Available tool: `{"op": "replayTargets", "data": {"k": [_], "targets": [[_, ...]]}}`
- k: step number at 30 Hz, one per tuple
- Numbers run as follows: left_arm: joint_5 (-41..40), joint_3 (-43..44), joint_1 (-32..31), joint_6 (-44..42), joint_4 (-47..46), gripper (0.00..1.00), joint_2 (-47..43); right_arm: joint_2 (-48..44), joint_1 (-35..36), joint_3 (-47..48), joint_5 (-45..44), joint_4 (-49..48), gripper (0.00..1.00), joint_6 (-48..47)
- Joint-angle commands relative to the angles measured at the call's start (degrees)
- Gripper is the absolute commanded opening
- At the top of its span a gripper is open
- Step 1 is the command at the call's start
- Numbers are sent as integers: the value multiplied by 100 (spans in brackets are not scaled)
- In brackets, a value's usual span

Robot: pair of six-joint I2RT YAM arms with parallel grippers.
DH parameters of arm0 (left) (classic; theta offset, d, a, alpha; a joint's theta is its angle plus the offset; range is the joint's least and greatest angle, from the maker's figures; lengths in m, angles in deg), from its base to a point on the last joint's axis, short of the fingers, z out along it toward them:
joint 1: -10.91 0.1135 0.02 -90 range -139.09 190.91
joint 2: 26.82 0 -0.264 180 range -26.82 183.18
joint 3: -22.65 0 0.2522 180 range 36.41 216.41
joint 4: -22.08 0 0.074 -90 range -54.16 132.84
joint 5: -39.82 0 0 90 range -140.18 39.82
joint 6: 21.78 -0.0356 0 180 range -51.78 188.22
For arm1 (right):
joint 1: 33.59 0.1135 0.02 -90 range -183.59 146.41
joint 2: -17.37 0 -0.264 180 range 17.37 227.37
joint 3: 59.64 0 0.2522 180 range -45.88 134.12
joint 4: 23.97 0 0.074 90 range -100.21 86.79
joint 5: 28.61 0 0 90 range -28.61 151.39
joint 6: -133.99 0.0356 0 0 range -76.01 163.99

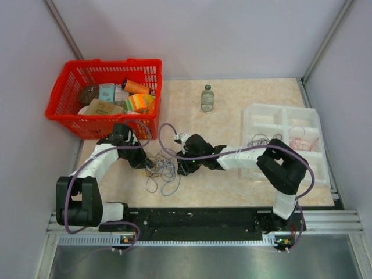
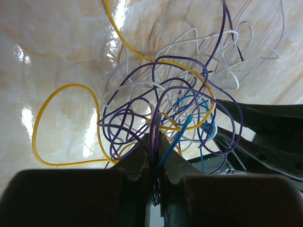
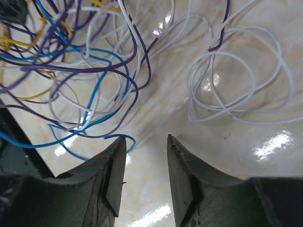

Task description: Untangle the cables

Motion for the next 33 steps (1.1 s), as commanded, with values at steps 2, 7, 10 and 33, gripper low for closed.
{"op": "replayTargets", "data": {"k": [2, 7, 10, 33], "targets": [[120, 97, -14, -8, -51, 3, 15, 348, 276, 252, -319, -41, 39, -521], [67, 97, -14, -25, 2, 4, 32, 269, 416, 129, -582, -164, 34, -399], [23, 115, -14, -43, 2, 4, -11, 172, 548, 67, -881, -234, 28, -275], [-1681, -97, 144, 458, -42, 0, 586, -4054, -1258, 1445, -6762, 3956, 0, -135]]}}
